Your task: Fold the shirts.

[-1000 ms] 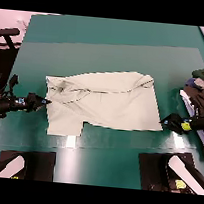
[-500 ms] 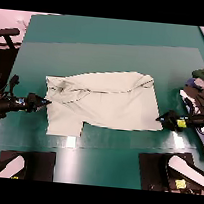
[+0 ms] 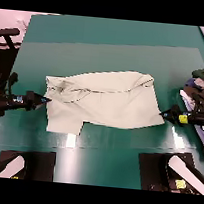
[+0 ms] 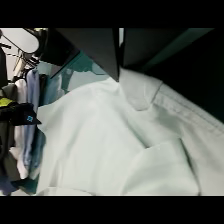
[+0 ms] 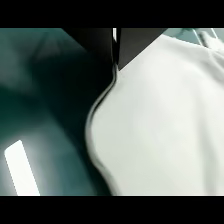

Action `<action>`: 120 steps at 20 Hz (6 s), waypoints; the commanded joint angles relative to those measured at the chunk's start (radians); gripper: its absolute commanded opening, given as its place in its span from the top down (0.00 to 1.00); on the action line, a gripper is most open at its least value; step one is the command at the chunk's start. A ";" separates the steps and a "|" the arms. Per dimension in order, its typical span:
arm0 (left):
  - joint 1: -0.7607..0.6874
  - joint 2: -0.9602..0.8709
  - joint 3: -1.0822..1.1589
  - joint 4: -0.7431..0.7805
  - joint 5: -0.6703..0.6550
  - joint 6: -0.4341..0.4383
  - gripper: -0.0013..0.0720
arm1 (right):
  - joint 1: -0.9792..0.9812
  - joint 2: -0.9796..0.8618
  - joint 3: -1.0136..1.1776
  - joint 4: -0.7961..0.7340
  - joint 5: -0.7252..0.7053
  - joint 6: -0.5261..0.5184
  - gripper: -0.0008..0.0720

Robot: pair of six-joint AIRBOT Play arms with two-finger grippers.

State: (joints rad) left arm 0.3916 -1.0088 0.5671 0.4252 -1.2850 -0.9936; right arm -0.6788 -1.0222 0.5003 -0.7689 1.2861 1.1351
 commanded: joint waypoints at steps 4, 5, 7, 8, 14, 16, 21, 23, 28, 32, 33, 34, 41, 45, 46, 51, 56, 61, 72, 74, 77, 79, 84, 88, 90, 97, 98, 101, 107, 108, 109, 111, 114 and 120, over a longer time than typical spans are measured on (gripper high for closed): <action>0.001 0.114 0.294 -0.097 -0.109 -0.080 0.95 | 0.000 0.245 0.095 0.382 0.046 -0.005 0.97; 0.001 0.139 0.368 -0.097 -0.120 -0.099 0.95 | 0.000 0.285 0.149 0.418 0.043 0.010 0.97; 0.001 0.184 0.537 -0.097 -0.123 -0.126 0.95 | 0.000 0.357 0.284 0.457 0.034 0.029 0.97; 0.001 0.201 0.635 -0.097 -0.121 -0.137 0.95 | 0.000 0.385 0.359 0.463 0.018 0.045 0.97; 0.001 0.225 1.258 0.084 -0.082 -0.236 0.95 | -0.003 0.418 0.949 0.405 -0.142 0.070 0.97; 0.001 0.225 1.456 0.221 -0.067 -0.269 0.95 | -0.022 0.373 1.165 0.334 -0.149 0.100 0.97; 0.001 0.225 1.707 0.383 -0.024 -0.266 0.95 | -0.029 0.215 1.573 0.323 -0.134 0.161 0.97; 0.001 0.211 1.705 0.408 -0.036 -0.254 0.95 | -0.029 0.166 1.604 0.323 -0.091 0.188 0.97; 0.001 0.195 1.303 0.277 -0.047 -0.166 0.95 | -0.010 0.142 1.222 0.321 -0.015 0.203 0.97; 0.000 0.195 0.749 0.117 0.014 0.017 0.95 | 0.177 0.163 0.697 0.299 -0.179 0.103 0.97; -0.012 0.194 0.626 0.092 0.066 0.072 0.95 | 0.236 0.152 0.585 0.275 -0.251 0.091 0.97; -0.049 0.195 0.512 0.087 0.148 0.135 0.95 | 0.290 0.131 0.491 0.269 -0.330 0.072 0.97; -0.345 -0.077 0.398 0.043 0.579 0.375 0.95 | 0.510 -0.167 0.454 0.272 -0.624 -0.066 0.97; -0.359 -0.268 0.608 0.033 0.564 0.376 0.95 | 0.501 -0.336 0.658 0.273 -0.584 -0.068 0.97; -0.359 -0.285 0.654 0.032 0.573 0.394 0.95 | 0.497 -0.364 0.706 0.273 -0.569 -0.072 0.97; -0.359 -0.309 0.832 0.031 0.591 0.445 0.95 | 0.482 -0.447 0.883 0.271 -0.510 -0.087 0.97; -0.357 -0.309 0.842 0.094 0.417 0.367 0.95 | 0.482 -0.457 0.927 0.266 -0.438 -0.116 0.97; -0.357 -0.307 0.792 0.282 0.338 0.205 0.95 | 0.482 -0.457 0.926 0.124 -0.334 -0.095 0.97; -0.357 -0.307 0.440 0.306 0.437 0.018 0.95 | 0.425 -0.398 0.663 -0.045 -0.325 -0.012 0.97; -0.357 -0.311 0.415 0.388 0.459 -0.060 0.95 | 0.402 -0.409 0.608 -0.044 -0.324 -0.015 0.97; -0.356 -0.310 0.409 0.575 0.480 -0.188 0.95 | 0.380 -0.410 0.528 -0.044 -0.349 -0.021 0.97; -0.353 -0.310 0.409 0.740 0.497 -0.309 0.95 | 0.367 -0.410 0.499 -0.045 -0.363 -0.039 0.97; -0.282 -0.310 0.409 0.851 0.485 -0.390 0.95 | 0.326 -0.410 0.486 -0.045 -0.376 -0.045 0.97; -0.269 -0.311 0.409 0.851 0.444 -0.351 0.95 | 0.325 -0.432 0.486 -0.035 -0.382 -0.063 0.97; -0.269 -0.311 0.408 0.850 0.437 -0.352 0.95 | 0.343 -0.455 0.486 -0.035 -0.368 -0.063 0.97; -0.251 -0.275 0.409 0.817 0.279 -0.319 0.01 | 0.396 -0.462 0.560 -0.036 -0.311 -0.062 0.21; -0.230 -0.249 0.408 0.775 0.253 -0.300 0.01 | 0.378 -0.461 0.591 -0.036 -0.272 -0.062 0.20; -0.145 -0.144 0.391 0.636 0.156 -0.239 0.01 | 0.308 -0.416 0.632 -0.036 -0.215 -0.054 0.20; -0.092 0.047 0.019 0.553 0.085 -0.247 0.01 | 0.158 -0.207 0.451 -0.036 -0.119 -0.055 0.20; -0.092 0.054 -0.029 0.537 0.090 -0.247 0.01 | 0.139 -0.175 0.404 -0.036 -0.117 -0.056 0.20; -0.092 0.055 -0.071 0.523 0.092 -0.248 0.01 | 0.126 -0.148 0.360 -0.036 -0.123 -0.061 0.20; -0.096 0.055 -0.129 0.473 0.124 -0.248 0.01 | 0.111 -0.107 0.292 -0.035 -0.140 -0.063 0.23; -0.161 0.054 -0.182 0.371 0.254 -0.248 0.01 | 0.121 -0.080 0.240 -0.035 -0.149 -0.064 0.23; -0.336 0.055 -0.184 0.163 0.412 -0.177 0.95 | 0.191 -0.112 0.233 -0.035 -0.101 -0.070 0.23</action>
State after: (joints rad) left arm 0.1135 -0.9581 0.3885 0.7158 -0.9264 -1.2232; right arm -0.5083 -1.1198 0.7437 -0.8040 1.1431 1.0660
